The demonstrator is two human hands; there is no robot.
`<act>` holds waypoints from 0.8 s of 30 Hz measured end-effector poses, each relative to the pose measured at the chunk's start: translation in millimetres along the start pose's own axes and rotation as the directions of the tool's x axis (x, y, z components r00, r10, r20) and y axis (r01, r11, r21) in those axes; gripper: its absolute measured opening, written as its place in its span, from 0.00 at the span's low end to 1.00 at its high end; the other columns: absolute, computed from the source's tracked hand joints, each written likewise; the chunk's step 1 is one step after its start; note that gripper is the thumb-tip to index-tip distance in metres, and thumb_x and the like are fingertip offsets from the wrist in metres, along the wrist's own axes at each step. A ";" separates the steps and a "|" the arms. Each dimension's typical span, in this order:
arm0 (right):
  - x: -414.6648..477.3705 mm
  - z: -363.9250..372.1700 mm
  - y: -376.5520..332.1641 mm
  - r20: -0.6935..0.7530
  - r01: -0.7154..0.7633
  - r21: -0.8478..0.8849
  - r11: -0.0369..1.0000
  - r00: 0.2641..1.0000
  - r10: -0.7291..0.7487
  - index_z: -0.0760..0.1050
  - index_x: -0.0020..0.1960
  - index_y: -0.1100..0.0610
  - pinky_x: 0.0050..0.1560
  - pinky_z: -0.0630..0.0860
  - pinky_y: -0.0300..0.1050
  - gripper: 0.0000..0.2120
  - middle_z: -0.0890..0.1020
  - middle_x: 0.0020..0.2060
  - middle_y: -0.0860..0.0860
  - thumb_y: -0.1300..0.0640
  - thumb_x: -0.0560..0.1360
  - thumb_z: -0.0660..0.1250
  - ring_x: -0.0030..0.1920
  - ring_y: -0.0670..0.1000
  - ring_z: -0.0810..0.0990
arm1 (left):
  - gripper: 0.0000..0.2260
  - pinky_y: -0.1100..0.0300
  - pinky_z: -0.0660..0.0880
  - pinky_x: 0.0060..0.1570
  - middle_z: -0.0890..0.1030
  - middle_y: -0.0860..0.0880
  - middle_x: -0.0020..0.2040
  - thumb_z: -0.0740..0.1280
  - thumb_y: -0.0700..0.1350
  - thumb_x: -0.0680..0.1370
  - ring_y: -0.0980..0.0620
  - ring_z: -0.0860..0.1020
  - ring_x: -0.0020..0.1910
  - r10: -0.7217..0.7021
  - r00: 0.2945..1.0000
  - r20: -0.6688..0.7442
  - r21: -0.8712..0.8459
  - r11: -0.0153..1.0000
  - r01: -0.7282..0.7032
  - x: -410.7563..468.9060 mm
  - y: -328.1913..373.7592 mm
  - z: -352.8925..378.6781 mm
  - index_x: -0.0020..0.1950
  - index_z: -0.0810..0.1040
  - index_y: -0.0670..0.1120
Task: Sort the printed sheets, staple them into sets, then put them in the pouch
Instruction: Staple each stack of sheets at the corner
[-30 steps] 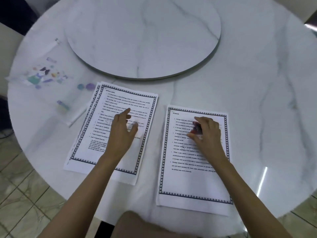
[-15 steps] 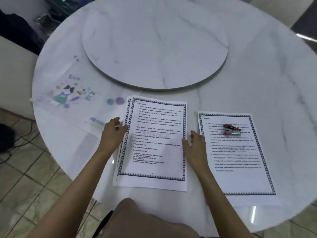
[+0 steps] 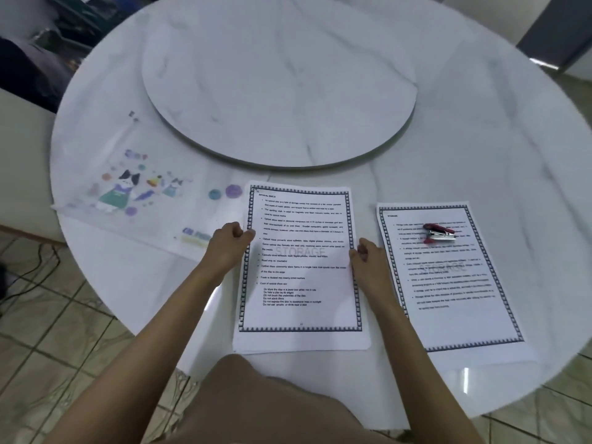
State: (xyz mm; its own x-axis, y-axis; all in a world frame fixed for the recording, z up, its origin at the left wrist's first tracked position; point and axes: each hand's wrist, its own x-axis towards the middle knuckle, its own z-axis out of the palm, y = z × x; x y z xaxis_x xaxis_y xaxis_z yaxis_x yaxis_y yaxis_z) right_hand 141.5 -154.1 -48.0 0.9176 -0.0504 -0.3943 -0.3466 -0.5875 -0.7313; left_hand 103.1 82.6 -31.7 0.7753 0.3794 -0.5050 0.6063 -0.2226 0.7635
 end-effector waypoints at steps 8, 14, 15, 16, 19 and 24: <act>-1.1 -5.8 -5.9 -0.002 -0.047 0.163 0.986 0.999 0.048 0.72 0.63 0.62 0.51 0.75 0.44 0.14 0.79 0.55 0.61 0.62 0.78 0.59 0.55 0.59 0.77 | 0.08 0.59 0.68 0.41 0.73 0.50 0.38 0.61 0.42 0.79 0.50 0.71 0.42 0.100 0.995 -0.029 0.051 0.994 -0.098 3.3 12.8 3.5 0.54 0.76 0.41; 0.7 -6.6 -3.7 -0.034 -0.061 0.263 0.963 0.997 0.072 0.74 0.58 0.60 0.48 0.71 0.38 0.11 0.77 0.44 0.47 0.61 0.77 0.61 0.46 0.47 0.75 | 0.04 0.61 0.63 0.36 0.68 0.53 0.37 0.54 0.41 0.81 0.57 0.66 0.35 0.189 0.981 -0.037 -0.011 0.982 -0.189 0.2 15.0 10.2 0.48 0.66 0.42; 1.2 -6.8 -2.6 -0.039 -0.058 0.270 0.961 0.997 0.071 0.74 0.56 0.59 0.51 0.72 0.41 0.09 0.77 0.44 0.46 0.61 0.78 0.61 0.47 0.47 0.75 | 0.04 0.61 0.63 0.36 0.68 0.54 0.38 0.53 0.41 0.81 0.57 0.66 0.36 0.186 0.982 -0.041 -0.030 0.982 -0.187 -0.6 15.8 11.2 0.48 0.66 0.42; 1.7 -7.3 -1.1 -0.045 -0.061 0.276 0.959 0.996 0.077 0.74 0.54 0.58 0.54 0.73 0.44 0.07 0.77 0.44 0.47 0.61 0.78 0.61 0.49 0.49 0.76 | 0.04 0.62 0.64 0.37 0.68 0.54 0.38 0.53 0.40 0.81 0.58 0.66 0.36 0.181 0.982 -0.048 -0.051 0.982 -0.183 -2.2 16.5 12.1 0.49 0.65 0.42; 4.1 -10.8 0.5 -0.083 -0.079 0.308 0.948 0.991 0.109 0.73 0.52 0.58 0.58 0.73 0.48 0.05 0.77 0.45 0.50 0.60 0.78 0.61 0.50 0.52 0.76 | 0.05 0.65 0.64 0.36 0.69 0.54 0.39 0.51 0.39 0.81 0.58 0.67 0.37 0.177 0.983 -0.056 -0.104 0.978 -0.182 -6.6 15.7 17.0 0.49 0.65 0.43; 3.8 -14.8 -0.6 0.035 -0.112 0.378 0.919 0.994 0.106 0.72 0.58 0.60 0.51 0.75 0.44 0.11 0.80 0.49 0.52 0.57 0.78 0.61 0.51 0.52 0.79 | 0.10 0.62 0.63 0.35 0.67 0.52 0.36 0.51 0.39 0.81 0.56 0.65 0.34 0.246 0.968 -0.046 -0.139 0.958 -0.250 -13.3 14.9 26.3 0.41 0.63 0.47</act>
State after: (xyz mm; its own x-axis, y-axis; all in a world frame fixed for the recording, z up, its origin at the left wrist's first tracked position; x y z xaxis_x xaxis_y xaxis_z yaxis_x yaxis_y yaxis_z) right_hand 148.1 -165.9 -40.8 0.8681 -0.0843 -0.4893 -0.4948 -0.2288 -0.8384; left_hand 106.4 50.6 -24.2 0.8914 0.3543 -0.2827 0.3627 -0.1835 0.9137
